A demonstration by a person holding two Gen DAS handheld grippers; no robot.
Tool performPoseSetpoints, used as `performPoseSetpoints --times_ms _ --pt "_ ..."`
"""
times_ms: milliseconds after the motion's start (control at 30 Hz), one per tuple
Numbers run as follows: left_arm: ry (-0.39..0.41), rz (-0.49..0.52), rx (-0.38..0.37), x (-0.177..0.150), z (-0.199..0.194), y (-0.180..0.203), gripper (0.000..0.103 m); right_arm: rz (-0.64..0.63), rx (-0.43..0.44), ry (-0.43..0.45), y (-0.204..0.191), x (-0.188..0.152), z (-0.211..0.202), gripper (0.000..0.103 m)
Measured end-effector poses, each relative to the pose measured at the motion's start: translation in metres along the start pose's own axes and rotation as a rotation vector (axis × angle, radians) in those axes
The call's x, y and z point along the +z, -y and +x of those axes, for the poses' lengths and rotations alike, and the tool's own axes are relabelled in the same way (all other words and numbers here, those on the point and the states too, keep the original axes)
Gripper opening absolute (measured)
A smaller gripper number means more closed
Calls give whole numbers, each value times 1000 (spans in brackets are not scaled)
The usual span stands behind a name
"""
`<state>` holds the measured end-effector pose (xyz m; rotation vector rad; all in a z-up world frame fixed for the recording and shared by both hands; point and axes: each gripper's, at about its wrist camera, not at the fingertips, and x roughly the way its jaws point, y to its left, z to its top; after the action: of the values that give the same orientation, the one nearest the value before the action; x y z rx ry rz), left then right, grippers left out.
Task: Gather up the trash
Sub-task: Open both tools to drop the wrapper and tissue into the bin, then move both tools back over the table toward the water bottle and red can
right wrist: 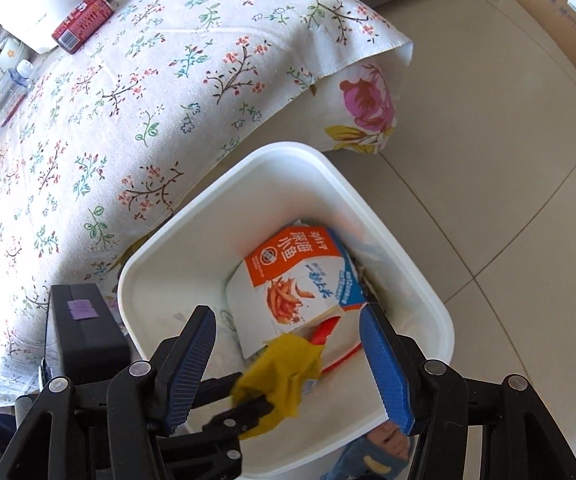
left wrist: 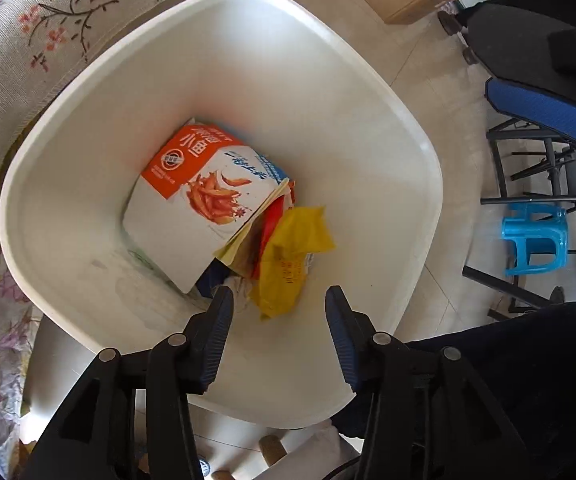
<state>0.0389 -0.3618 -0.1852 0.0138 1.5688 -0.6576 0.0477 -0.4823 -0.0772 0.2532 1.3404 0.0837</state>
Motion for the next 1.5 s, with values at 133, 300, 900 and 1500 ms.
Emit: performPoseSetpoints --times_ms 133,300,900,1500 --pt "71 29 34 1 -25 -1 53 0 3 2 -1 2 -1 65" --pt "127 -12 64 4 -60 -17 54 -5 8 11 -7 7 -2 65" --pt "385 -262 127 8 -197 -143 54 -49 78 44 -62 31 5 65" --pt "415 -60 753 63 -310 -339 65 -124 126 9 -107 37 25 68"
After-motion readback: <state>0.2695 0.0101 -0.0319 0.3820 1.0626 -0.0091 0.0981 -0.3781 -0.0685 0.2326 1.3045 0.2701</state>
